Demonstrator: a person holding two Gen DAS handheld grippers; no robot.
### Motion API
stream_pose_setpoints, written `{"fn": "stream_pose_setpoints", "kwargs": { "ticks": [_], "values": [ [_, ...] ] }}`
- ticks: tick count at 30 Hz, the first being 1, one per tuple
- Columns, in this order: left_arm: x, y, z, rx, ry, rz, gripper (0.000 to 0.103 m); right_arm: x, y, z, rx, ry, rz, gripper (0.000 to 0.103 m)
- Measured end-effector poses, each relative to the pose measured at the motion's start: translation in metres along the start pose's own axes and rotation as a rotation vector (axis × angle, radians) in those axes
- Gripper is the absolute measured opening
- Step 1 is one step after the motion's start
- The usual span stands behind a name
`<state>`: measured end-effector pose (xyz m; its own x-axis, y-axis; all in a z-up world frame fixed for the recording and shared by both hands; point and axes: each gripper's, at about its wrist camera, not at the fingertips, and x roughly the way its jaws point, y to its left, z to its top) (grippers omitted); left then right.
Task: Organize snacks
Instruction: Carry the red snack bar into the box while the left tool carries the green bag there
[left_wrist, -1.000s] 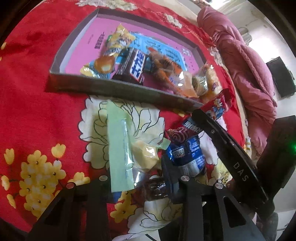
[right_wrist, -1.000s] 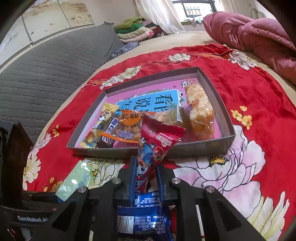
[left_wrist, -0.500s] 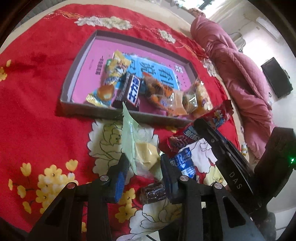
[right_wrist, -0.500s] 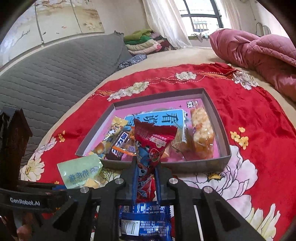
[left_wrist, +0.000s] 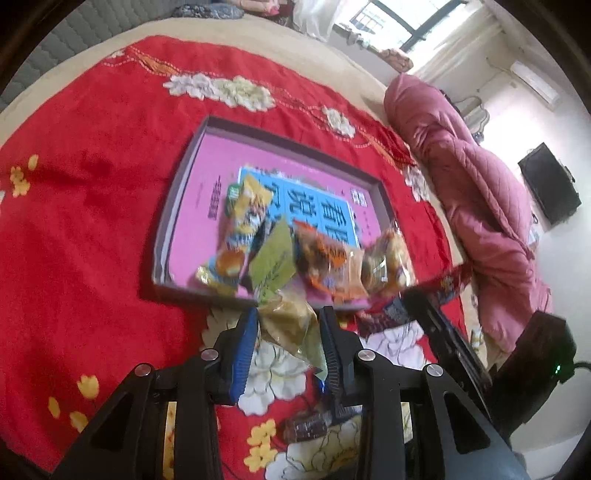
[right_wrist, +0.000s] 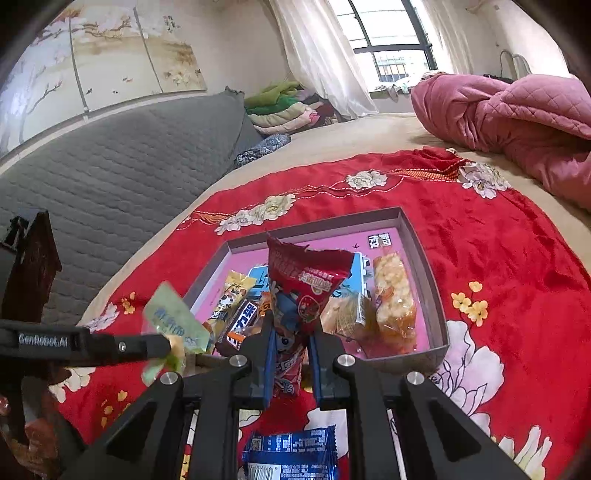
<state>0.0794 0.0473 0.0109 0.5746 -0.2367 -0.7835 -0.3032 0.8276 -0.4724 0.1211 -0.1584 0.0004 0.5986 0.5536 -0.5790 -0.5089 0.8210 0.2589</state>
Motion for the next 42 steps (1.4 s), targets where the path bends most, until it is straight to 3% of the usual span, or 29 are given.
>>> {"fn": "stream_pose_setpoints", "kwargs": {
  "ticks": [19, 36, 42],
  "values": [
    [0.036, -0.005, 0.037, -0.018, -0.008, 0.001, 0.03, 0.011, -0.012, 0.01, 0.055, -0.036, 0.011, 0.015],
    [0.055, 0.004, 0.035, -0.045, 0.025, 0.014, 0.03, 0.036, -0.018, 0.016, 0.042, -0.038, -0.023, 0.016],
    [0.055, 0.005, 0.035, -0.042, 0.034, 0.01, 0.03, 0.049, -0.024, 0.012, 0.052, 0.003, -0.042, 0.016]
  ]
}}
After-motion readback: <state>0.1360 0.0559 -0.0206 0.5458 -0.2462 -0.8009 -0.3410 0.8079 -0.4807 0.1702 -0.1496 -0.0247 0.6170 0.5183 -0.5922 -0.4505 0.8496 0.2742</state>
